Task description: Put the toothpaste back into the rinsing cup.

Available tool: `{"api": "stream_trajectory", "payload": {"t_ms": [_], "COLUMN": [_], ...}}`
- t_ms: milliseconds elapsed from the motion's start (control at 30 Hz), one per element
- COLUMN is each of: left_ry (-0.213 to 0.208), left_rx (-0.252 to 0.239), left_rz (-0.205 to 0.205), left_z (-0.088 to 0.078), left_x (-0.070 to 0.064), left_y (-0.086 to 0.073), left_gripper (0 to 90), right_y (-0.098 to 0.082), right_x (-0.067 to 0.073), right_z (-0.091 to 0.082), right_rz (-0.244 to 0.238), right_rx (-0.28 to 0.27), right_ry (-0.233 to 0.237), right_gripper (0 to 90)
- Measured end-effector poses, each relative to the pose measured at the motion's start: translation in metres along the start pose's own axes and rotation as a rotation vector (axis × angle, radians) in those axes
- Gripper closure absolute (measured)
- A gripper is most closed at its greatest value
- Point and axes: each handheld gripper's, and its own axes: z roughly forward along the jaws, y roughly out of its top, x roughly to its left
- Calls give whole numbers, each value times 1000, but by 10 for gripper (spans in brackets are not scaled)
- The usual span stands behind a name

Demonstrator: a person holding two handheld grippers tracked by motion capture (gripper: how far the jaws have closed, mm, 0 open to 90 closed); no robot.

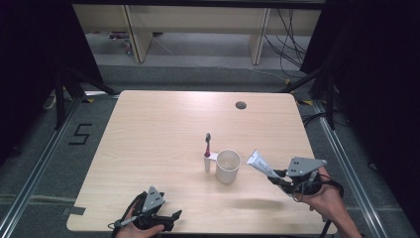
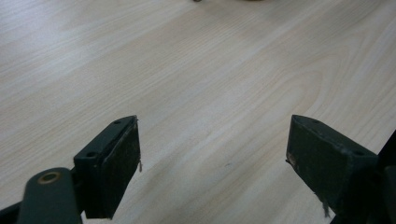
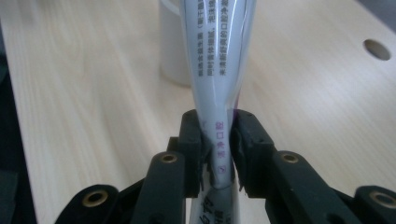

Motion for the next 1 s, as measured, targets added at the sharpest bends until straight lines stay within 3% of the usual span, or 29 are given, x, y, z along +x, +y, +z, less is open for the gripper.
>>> {"api": "stream_trajectory", "payload": {"t_ms": [233, 467, 600, 667, 700, 800, 900, 933, 967, 1000], "left_ry": [-6, -5, -6, -3, -2, -2, -2, -3, -3, -2], "left_rx": [5, 2, 6, 2, 2, -2, -1, 2, 2, 5], "left_rz": [8, 2, 7, 0, 0, -1, -3, 2, 6, 9], "left_z": [0, 0, 0, 1, 1, 0, 1, 1, 1, 0], "left_x": [0, 0, 0, 0, 0, 0, 0, 0, 0, 0], "left_y": [0, 0, 0, 0, 0, 0, 0, 0, 0, 0], "left_gripper": [171, 171, 171, 171, 171, 171, 171, 171, 171, 171], "right_y": [7, 12, 18, 21, 23, 30, 36, 39, 41, 43], "right_x": [-16, -29, -34, -37, -39, -39, -44, -42, -44, -43], "right_z": [3, 6, 7, 10, 9, 13, 14, 15, 16, 17], "right_rz": [89, 137, 185, 196, 192, 222, 203, 238, 223, 237], "right_rx": [-102, -182, -218, -265, -251, -285, -311, -318, -334, -331], "right_ry": [-30, -77, -72, -97, -85, -94, -104, -92, -94, -83], "right_gripper": [742, 748, 748, 748, 748, 747, 748, 748, 747, 748]}}
